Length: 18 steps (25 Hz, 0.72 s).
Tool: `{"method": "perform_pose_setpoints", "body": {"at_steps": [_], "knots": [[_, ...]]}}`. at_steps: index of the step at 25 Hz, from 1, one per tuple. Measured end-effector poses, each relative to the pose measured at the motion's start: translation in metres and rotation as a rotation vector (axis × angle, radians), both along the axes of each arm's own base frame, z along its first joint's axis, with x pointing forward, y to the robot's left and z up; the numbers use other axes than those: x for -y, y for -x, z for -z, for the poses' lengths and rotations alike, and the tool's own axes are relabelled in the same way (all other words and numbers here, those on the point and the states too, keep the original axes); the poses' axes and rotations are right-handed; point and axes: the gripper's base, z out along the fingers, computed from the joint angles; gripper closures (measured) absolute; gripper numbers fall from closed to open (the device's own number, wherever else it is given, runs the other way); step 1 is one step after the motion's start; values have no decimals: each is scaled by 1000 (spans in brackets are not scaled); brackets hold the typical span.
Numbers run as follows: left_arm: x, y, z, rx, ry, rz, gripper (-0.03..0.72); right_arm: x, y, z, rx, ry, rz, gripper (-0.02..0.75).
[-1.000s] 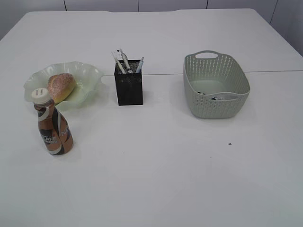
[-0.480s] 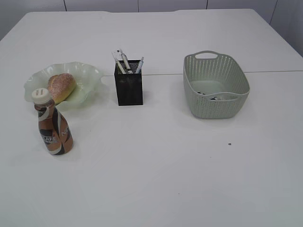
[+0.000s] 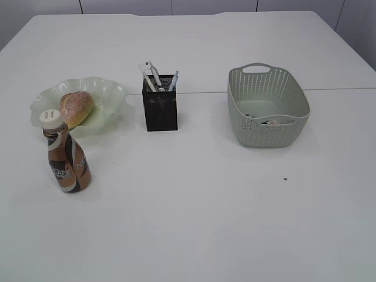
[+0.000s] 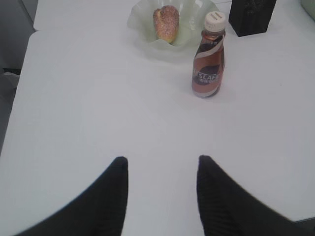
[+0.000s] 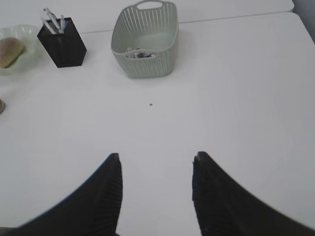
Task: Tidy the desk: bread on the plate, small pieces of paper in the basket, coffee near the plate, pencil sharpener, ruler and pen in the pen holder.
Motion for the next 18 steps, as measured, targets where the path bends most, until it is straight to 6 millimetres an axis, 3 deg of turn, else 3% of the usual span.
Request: {"method": "perform_pose_setpoints", "body": {"at_steps": [9, 18], "knots": [[3, -9, 22, -47, -17, 6, 354, 5, 10, 56, -19, 35, 30, 393], [6, -17, 28, -11, -9, 18, 358, 7, 2, 88, -95, 68, 46, 393]]}}
